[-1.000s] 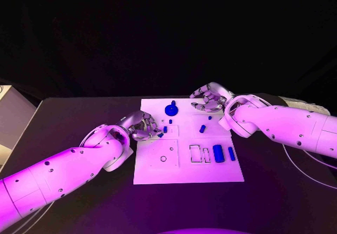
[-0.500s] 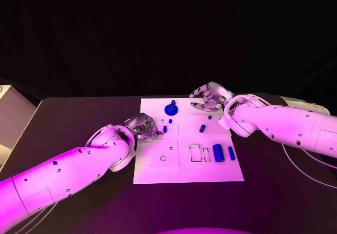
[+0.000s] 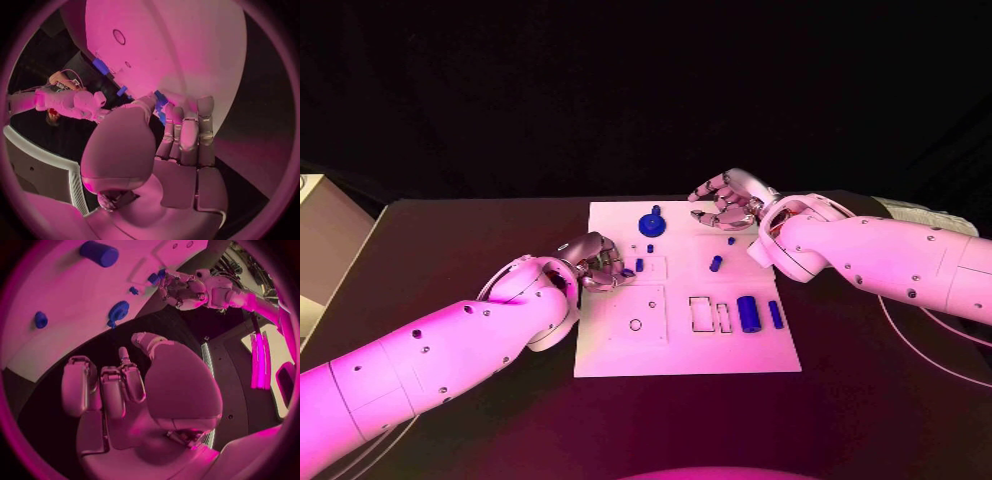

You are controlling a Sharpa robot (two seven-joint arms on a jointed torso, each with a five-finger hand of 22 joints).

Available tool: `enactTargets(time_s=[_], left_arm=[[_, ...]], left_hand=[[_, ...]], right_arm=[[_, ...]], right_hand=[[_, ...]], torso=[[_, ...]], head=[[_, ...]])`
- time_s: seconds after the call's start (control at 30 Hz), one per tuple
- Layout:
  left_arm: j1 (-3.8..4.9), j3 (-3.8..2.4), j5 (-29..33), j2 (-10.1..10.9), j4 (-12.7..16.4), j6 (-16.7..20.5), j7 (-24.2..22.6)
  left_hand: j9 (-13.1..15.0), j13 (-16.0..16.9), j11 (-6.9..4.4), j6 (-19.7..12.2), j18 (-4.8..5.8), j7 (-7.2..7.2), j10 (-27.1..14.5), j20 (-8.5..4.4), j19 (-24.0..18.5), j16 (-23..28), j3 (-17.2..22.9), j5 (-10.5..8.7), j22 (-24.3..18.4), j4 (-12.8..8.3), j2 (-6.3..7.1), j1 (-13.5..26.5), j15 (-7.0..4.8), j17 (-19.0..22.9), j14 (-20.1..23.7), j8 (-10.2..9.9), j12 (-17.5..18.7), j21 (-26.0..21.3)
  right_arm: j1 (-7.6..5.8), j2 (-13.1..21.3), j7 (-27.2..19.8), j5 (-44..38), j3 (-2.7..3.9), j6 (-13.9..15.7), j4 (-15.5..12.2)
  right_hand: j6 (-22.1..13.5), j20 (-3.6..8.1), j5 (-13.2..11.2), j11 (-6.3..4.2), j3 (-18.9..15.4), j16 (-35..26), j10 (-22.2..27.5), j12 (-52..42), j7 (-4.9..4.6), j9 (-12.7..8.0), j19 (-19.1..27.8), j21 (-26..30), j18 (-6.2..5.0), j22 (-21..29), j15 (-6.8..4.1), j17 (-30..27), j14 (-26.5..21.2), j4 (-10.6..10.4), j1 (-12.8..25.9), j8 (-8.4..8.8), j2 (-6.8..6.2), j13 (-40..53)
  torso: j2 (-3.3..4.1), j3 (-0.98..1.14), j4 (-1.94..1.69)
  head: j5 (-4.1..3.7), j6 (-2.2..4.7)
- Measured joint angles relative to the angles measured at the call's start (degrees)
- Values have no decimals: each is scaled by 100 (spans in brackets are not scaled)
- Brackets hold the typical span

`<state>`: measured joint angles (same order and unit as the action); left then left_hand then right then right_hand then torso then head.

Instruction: Assemble the parts on the task board

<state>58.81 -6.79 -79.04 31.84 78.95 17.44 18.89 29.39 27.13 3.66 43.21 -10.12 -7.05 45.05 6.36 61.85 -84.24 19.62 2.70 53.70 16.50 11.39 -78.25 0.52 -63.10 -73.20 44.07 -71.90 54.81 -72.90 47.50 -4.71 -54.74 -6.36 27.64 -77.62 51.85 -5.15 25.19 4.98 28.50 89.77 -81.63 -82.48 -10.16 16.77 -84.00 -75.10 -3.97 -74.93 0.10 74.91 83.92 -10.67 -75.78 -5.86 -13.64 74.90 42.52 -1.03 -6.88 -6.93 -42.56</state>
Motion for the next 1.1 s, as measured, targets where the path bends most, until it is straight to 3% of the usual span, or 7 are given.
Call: enactTargets(time_s=[0.17,0.67,0.8,0.93,1.1], left_arm=[[1,0,-38,-12,-7,-14,10],[11,28,-198,-100,-70,3,6],[9,34,-205,-105,-69,21,-29],[1,47,-187,-104,-53,39,-140],[-9,57,-104,-97,-25,44,-354]], left_hand=[[0,4,-19,-42,23,-1,-20,-1,0,0,98,0,16,-48,50,-282,0,0,0,93,-16,0],[9,2,23,-137,37,-55,-62,-1,0,0,119,0,17,-38,103,-375,0,10,0,135,-16,23],[-30,2,70,-318,45,-110,-109,1,-2,0,180,-1,1,-43,94,-459,2,30,3,139,-16,22],[-130,-8,67,-341,52,-134,-147,39,-40,0,454,-6,-1,-113,58,-754,22,48,22,116,-16,22],[-458,-67,54,-157,91,-102,-174,19,-106,0,1170,1,83,-346,43,-1071,41,59,42,-230,14,81]], right_arm=[[13,-1,-1,0,0,0,0],[19,-2,-5,0,0,0,0],[20,-2,-5,1,2,0,-1],[21,-2,-6,2,2,0,-2],[22,-2,-7,2,1,0,-2]], right_hand=[[0,0,0,0,0,0,0,0,0,0,0,0,0,0,0,0,0,0,0,0,0,0],[0,0,0,0,0,0,0,0,0,0,0,0,0,2,0,0,0,0,3,0,2,0],[0,0,0,0,0,0,0,0,0,0,0,0,0,2,0,0,0,0,48,0,1,0],[0,0,0,0,-1,0,0,0,0,0,0,0,0,2,0,0,0,0,47,0,0,0],[0,0,0,0,0,0,0,0,0,0,0,0,0,3,0,0,0,0,47,0,0,0]], torso=[[0,0,0],[2,0,3],[2,-1,2],[1,-3,0],[0,-3,0]], head=[[5,-1],[-1,4],[-2,5],[-2,10],[1,16]])
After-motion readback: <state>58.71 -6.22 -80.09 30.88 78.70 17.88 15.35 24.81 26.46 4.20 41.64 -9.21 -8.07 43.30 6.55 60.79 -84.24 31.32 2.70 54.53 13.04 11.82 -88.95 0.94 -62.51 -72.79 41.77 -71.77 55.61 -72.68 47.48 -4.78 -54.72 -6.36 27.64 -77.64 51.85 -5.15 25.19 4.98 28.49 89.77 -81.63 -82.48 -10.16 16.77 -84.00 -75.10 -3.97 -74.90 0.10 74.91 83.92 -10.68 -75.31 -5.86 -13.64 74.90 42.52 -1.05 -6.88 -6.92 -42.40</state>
